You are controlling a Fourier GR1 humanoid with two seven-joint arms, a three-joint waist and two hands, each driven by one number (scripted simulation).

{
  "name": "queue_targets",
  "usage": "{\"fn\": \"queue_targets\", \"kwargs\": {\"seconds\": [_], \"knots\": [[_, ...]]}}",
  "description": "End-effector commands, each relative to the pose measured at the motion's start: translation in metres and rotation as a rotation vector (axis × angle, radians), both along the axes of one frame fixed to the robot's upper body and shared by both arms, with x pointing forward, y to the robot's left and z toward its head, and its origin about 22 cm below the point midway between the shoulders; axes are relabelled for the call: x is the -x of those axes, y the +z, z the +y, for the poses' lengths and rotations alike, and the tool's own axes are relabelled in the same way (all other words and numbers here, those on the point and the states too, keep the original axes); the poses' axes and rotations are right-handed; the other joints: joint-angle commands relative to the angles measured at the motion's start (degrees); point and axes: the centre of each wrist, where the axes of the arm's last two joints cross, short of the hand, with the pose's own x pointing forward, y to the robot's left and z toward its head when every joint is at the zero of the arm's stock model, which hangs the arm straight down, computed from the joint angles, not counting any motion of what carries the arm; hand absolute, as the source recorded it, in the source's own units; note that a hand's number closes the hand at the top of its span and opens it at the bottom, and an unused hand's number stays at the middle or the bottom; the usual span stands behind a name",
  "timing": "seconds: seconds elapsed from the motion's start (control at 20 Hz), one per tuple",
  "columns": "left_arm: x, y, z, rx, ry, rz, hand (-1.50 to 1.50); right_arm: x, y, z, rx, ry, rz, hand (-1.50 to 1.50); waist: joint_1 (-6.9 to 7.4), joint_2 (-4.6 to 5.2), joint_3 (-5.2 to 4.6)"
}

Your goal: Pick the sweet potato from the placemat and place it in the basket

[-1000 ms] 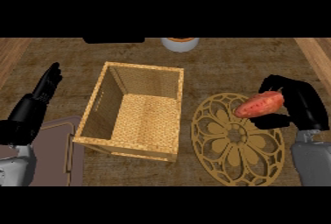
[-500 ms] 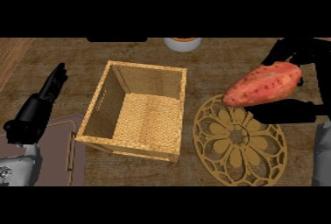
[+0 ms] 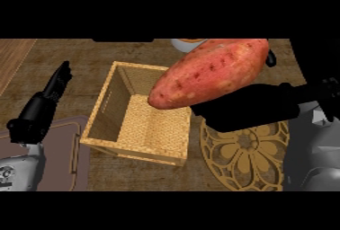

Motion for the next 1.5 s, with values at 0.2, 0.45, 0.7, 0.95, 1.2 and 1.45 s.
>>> {"fn": "queue_targets", "kwargs": {"seconds": [0.2,0.45,0.7,0.95,1.2,1.45], "knots": [[-0.007,-0.002,0.003,-0.005,-0.01,-0.021,0.0,-0.016,0.017,0.084,0.007,-0.006,0.122,1.5,0.94,0.3,-0.02],[0.0,-0.009,0.0,0.006,-0.022,-0.006,0.0,-0.035,0.018,0.102,0.133,0.026,0.232,1.5,0.74,0.3,0.0],[0.001,0.013,0.007,0.001,-0.013,0.004,0.0,-0.036,0.017,0.114,0.175,-0.002,0.327,1.5,0.54,0.02,0.05],[-0.005,-0.006,-0.008,0.001,-0.008,0.018,0.0,-0.047,-0.004,0.125,0.424,-0.082,0.308,1.5,-0.37,0.18,0.01],[-0.002,0.004,-0.001,-0.006,0.002,0.004,0.0,-0.039,-0.006,0.14,0.547,-0.092,0.269,1.5,-0.22,-0.01,0.05],[0.001,0.01,0.01,0.009,0.019,-0.005,0.0,-0.052,-0.024,0.136,0.512,0.009,0.4,-1.5,0.1,0.05,0.07]]}}
